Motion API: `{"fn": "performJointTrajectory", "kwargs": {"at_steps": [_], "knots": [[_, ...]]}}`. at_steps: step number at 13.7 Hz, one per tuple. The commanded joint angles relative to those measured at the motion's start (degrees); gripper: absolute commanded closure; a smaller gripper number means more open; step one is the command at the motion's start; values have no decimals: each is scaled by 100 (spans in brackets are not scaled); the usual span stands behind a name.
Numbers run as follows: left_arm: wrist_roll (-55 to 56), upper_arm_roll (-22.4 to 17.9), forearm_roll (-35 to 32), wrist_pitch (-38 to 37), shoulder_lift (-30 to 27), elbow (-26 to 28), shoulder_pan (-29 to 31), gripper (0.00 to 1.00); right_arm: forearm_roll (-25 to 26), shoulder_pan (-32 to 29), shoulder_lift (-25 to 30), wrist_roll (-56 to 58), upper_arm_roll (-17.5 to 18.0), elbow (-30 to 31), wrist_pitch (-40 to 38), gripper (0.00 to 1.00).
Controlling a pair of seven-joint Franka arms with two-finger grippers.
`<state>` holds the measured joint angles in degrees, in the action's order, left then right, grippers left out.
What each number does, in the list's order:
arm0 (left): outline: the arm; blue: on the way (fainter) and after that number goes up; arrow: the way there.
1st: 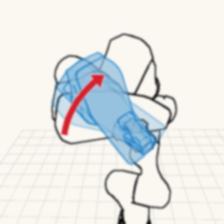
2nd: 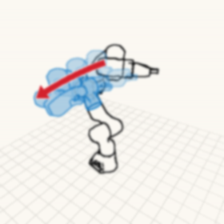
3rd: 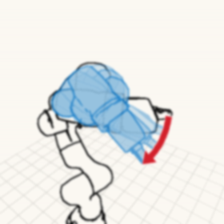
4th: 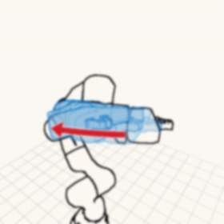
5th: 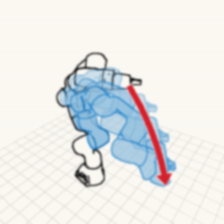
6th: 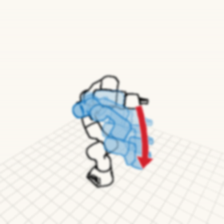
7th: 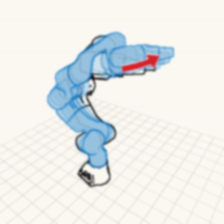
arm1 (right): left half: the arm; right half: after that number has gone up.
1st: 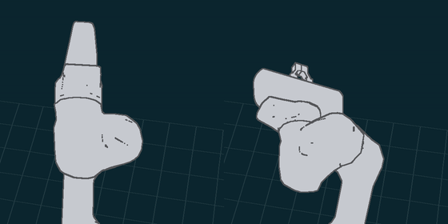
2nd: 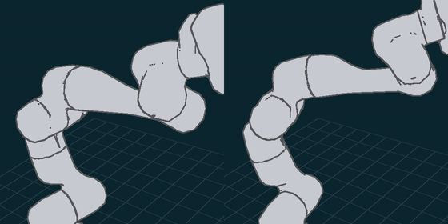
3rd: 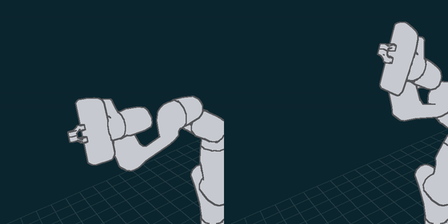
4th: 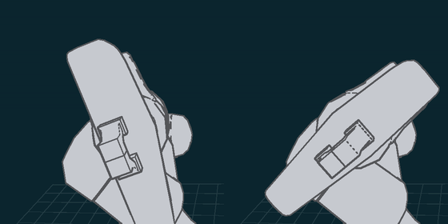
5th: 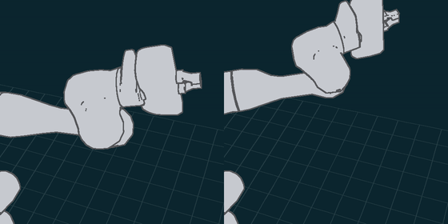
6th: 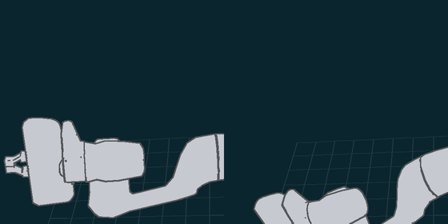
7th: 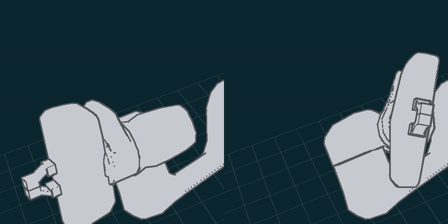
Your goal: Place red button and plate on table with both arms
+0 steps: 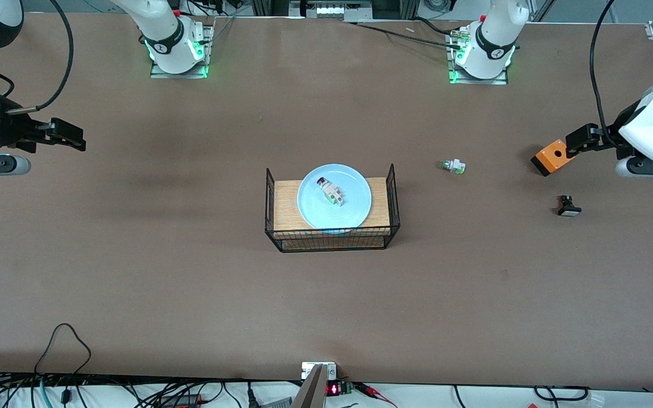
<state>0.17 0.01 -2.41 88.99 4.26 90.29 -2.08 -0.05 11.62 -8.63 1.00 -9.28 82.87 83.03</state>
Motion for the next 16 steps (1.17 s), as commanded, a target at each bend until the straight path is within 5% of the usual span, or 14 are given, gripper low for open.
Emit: {"fn": "performJointTrajectory", "kwargs": {"at_steps": [1,8,10,16], "knots": [[-105,8,-22,-136,92,-187,-20,0,14,-46,-42,67,14,-122,-33,0],[-79,69,74,-206,75,-187,-11,0,5,-37,-42,67,14,-122,-33,0],[113,376,475,-286,75,-196,-12,0,5,-37,-42,67,14,-122,-33,0],[3309,1693,1050,-76,635,-474,-239,0,5,-46,-42,76,14,-122,-41,0]]}}
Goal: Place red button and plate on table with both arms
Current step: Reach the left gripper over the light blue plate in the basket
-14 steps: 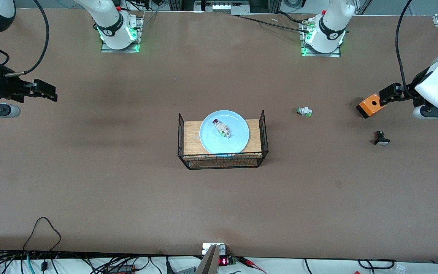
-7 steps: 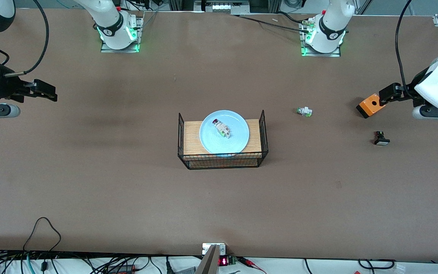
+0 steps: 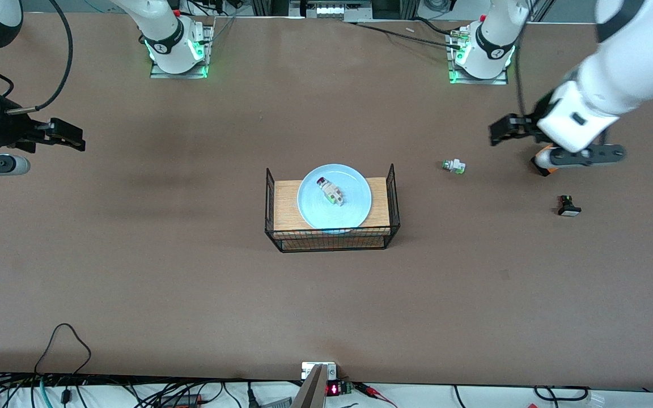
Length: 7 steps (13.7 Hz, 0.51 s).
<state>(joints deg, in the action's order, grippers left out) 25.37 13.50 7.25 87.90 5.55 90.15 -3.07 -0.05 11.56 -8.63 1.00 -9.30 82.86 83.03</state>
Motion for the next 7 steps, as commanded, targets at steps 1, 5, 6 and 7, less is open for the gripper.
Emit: {"fn": "performJointTrajectory", "kwargs": {"at_steps": [1,5,6,7], "knots": [[1359,468,75,208,805,-655,-298,0,14,-39,-42,76,16,-121,-41,0],[2770,522,-4,859,1580,-1078,-1055,0,5,-31,-42,84,16,-121,-41,0],[2858,531,13,1104,1668,-1079,-1082,0,5,-31,-42,76,16,-121,-33,0],[2955,531,14,1324,1765,-1087,-1169,0,5,-31,-42,76,16,-121,-33,0]]}}
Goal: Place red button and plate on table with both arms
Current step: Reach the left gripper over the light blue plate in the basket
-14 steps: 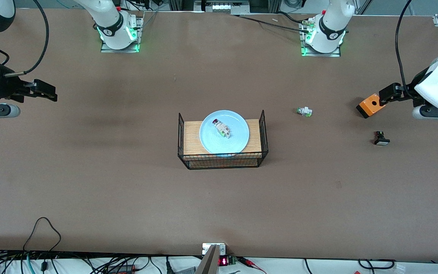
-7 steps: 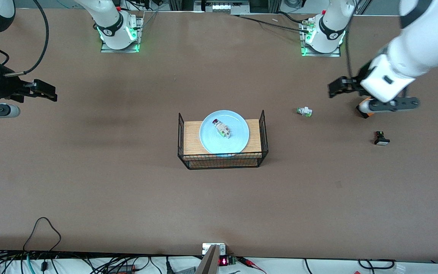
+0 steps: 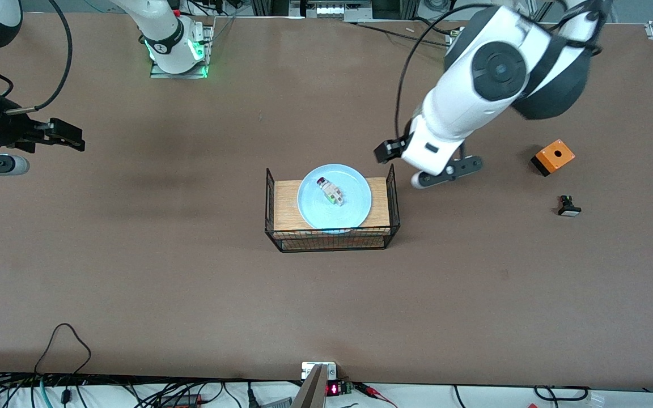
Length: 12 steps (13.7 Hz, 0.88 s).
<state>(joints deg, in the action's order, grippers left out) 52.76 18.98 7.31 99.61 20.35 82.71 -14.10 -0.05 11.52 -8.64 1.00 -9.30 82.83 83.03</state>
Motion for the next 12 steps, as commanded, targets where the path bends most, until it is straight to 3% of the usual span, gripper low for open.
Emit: {"fn": "performJointTrajectory", "kwargs": {"at_steps": [1,12], "knots": [[305,-17,7,321,381,-344,-128,0,5,-27,-41,76,16,-118,-41,0],[1544,-53,7,2105,1216,-344,-840,0,5,-18,-41,67,25,-109,-41,0]]}}
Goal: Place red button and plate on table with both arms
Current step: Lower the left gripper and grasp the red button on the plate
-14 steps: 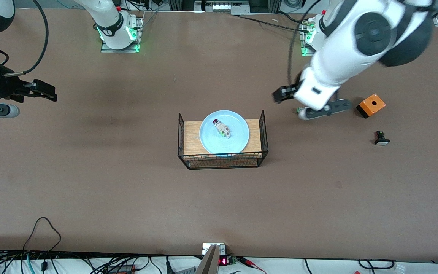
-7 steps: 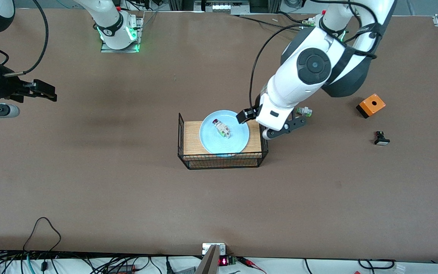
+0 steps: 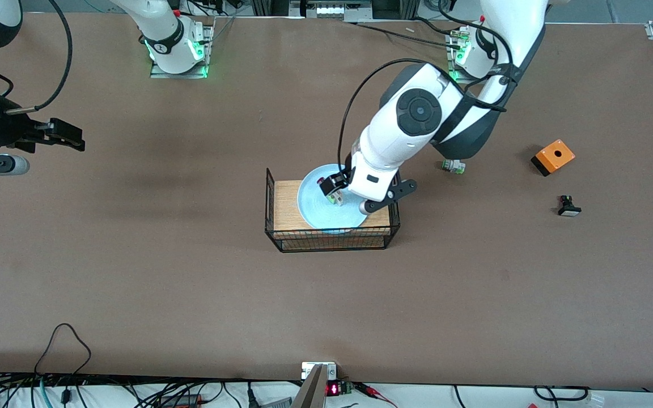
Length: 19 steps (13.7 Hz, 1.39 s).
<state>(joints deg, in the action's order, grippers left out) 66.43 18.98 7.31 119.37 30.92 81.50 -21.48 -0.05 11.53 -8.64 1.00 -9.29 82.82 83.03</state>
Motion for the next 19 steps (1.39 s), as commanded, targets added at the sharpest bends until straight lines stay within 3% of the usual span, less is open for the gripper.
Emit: {"fn": "performJointTrajectory", "kwargs": {"at_steps": [1,7,8,10,12,16,19], "knots": [[334,-52,-2,278,247,-214,-137,0,5,-19,-41,76,15,-117,-41,0],[626,-149,-362,412,660,-178,-374,0,5,-19,-50,76,24,-108,-33,0],[608,-132,-371,403,678,-161,-374,9,14,-19,-84,50,24,-108,-33,0],[565,-132,-371,386,678,-161,-366,52,5,-27,-102,76,24,-117,-24,0],[547,-140,-380,359,678,-161,-365,72,14,-28,-172,67,15,-117,116,0],[599,-140,-564,-17,547,-213,-348,77,14,-28,-269,67,15,-117,310,0],[608,-88,-547,-658,12,-240,-313,77,5,-10,-304,14,24,-117,301,0]]}}
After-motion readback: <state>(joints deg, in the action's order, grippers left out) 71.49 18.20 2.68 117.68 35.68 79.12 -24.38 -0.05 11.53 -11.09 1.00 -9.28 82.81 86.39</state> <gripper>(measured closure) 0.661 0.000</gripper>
